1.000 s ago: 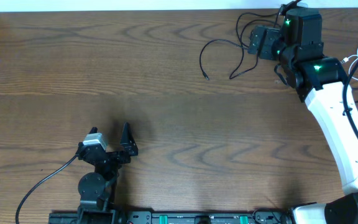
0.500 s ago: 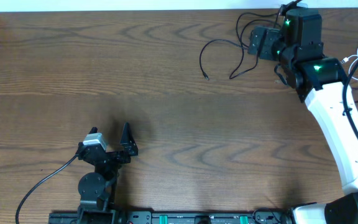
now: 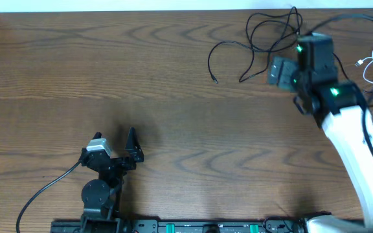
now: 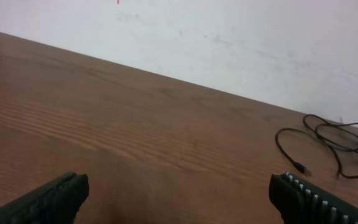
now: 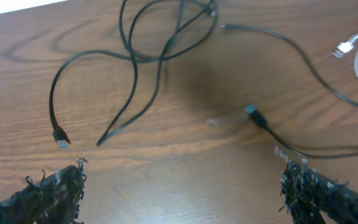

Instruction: Untangle cables

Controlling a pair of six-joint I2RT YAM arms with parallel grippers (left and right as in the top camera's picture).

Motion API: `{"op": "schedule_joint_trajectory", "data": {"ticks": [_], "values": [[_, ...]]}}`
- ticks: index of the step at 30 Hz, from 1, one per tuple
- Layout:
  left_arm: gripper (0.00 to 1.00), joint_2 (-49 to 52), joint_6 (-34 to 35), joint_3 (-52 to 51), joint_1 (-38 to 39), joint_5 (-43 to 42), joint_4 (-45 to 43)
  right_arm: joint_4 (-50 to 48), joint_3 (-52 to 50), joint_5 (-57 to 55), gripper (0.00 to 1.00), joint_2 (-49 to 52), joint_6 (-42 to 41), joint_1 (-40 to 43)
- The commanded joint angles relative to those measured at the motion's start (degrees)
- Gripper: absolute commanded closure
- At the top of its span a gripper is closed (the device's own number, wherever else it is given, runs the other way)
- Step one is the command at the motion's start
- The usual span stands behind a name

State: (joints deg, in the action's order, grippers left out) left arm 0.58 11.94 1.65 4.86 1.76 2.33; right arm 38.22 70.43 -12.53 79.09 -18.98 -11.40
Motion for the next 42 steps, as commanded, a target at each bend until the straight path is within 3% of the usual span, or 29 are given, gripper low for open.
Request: {"op": "schedule_joint_trajectory", "data": {"ticks": [1,8,20,24,27,42], "values": [[0.02,-0.3,-0.8,-1.4,-0.3,-0.1,1.9,-0.3,-6.1,-2.6,0.01,-6.7,0.4,0.6],[0.02,-0.3,-0.8,-1.4,-0.3,-0.1,1.9,-12.7,-24.9,-4.1,0.01,-21.3,1.1,0.7],[0.02,-0.3,-0.8,-1.4,-0.3,-0.1,1.9,-52.3,-58.6,-4.1,0.01,-48.7,1.6,0.7],[0.02,-0.3,-0.8,-1.4,-0.3,-0.1,1.9,-60.6,-66.4,-4.1,0.01,-55.5,4.5,0.7],[0.02,-0.3,-0.8,-1.4,-0.3,-0.1,1.9,-61.6,-70.0,-4.0,0.01,-59.8,7.0,0.7],[0.02,-0.3,-0.8,-1.4,-0.3,-0.1,1.9,-37.0,-70.1,-4.3,0.01,-79.0,16.1,1.4]]}}
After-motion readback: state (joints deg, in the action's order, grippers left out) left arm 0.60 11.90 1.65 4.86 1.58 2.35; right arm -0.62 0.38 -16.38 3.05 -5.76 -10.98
